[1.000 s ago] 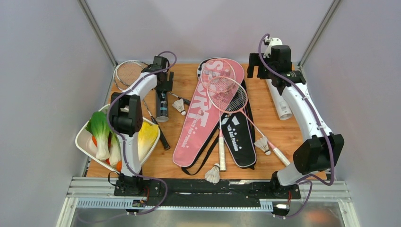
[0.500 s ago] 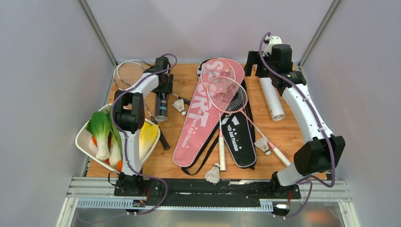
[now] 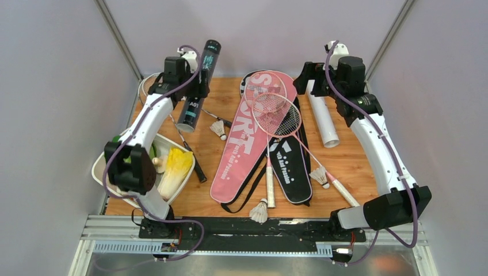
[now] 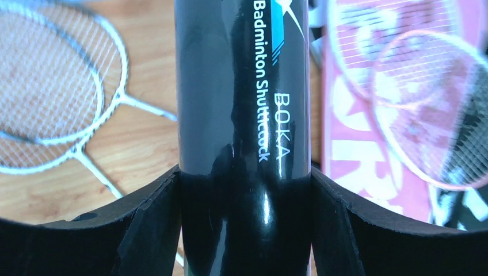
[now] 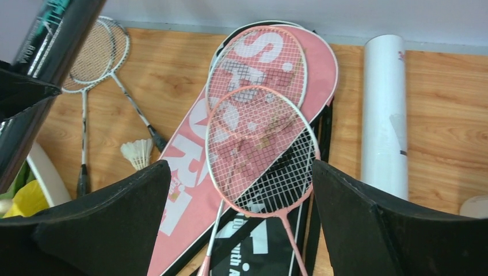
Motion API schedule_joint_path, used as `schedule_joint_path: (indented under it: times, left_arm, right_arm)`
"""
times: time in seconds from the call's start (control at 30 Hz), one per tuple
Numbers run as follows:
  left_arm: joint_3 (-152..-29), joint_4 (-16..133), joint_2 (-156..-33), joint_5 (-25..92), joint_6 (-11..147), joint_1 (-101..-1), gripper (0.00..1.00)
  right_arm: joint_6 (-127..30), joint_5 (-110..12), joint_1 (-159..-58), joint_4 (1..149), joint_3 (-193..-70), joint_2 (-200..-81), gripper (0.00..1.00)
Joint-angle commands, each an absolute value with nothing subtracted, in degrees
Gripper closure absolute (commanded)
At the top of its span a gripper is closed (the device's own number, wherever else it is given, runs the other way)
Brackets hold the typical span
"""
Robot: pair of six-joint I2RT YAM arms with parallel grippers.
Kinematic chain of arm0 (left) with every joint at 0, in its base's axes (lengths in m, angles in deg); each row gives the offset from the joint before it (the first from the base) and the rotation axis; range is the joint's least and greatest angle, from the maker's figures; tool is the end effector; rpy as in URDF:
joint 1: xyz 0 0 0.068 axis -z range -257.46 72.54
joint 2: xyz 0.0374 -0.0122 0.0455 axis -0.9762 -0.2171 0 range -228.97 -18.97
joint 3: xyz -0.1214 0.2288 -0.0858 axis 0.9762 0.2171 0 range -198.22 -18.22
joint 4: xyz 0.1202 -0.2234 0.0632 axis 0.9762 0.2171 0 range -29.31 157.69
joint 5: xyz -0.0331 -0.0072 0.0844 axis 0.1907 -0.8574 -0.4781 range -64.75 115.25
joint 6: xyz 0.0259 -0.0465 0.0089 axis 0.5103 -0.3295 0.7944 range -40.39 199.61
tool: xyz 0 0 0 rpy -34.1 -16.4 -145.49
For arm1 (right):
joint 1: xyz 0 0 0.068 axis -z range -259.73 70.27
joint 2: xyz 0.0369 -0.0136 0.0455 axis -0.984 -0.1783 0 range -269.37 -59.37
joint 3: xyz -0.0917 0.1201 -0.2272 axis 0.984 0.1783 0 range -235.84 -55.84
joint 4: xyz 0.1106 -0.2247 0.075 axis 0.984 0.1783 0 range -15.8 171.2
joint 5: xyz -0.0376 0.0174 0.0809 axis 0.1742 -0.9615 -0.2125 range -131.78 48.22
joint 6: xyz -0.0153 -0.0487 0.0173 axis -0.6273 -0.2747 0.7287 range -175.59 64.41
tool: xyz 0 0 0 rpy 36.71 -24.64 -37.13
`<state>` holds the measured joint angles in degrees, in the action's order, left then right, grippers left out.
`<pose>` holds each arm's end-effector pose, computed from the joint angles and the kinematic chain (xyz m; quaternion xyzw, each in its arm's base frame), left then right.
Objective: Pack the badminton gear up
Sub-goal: Open the lid of the shuttle tube.
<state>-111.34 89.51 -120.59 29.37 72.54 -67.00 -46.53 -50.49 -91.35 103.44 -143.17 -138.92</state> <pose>0.4042 -0.0772 0.3288 0.0424 0.8947 -0.0994 0.4333 0.3009 0.0673 0.4259 -0.0612 0.8229 0.1625 0.5411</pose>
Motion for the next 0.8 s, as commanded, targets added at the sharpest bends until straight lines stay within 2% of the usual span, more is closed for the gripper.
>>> schedule_joint_path:
  times: [0.0,0.13,0.27,0.33,0.43,0.67,0.77]
  left_arm:
    - [-101.4,76.2,-105.7,47.4,76.2,-67.2,0.72]
    - [-85.1,59.5,-91.2,63.6,77.4,-66.6,0.73]
    - [-68.1,42.0,-78.8,73.7,76.9,-65.0,0.76]
    - [-63.5,40.0,-73.9,77.2,77.6,-64.5,0.76]
    - [-60.0,43.2,-67.5,79.9,82.9,-64.2,0.76]
    - [-54.2,54.0,-58.1,80.3,93.4,-63.5,0.8]
    - [-53.5,59.2,-55.5,80.9,96.2,-63.5,0.8]
  right_arm:
    - [-43.3,-55.4,-91.9,101.2,-141.9,-136.7,0.05]
    - [-41.9,-69.0,-92.0,95.4,-138.9,-134.8,0.05]
    - [-38.8,-81.6,-92.1,88.7,-136.9,-131.5,0.04]
    - [-35.2,-85.5,-92.1,84.7,-135.7,-129.2,0.05]
    - [-30.5,-92.0,-92.1,81.5,-135.2,-126.3,0.1]
    - [-24.2,-98.5,-92.6,81.3,-132.0,-120.7,0.35]
    - [-23.3,-99.9,-93.4,81.3,-129.8,-119.0,0.37]
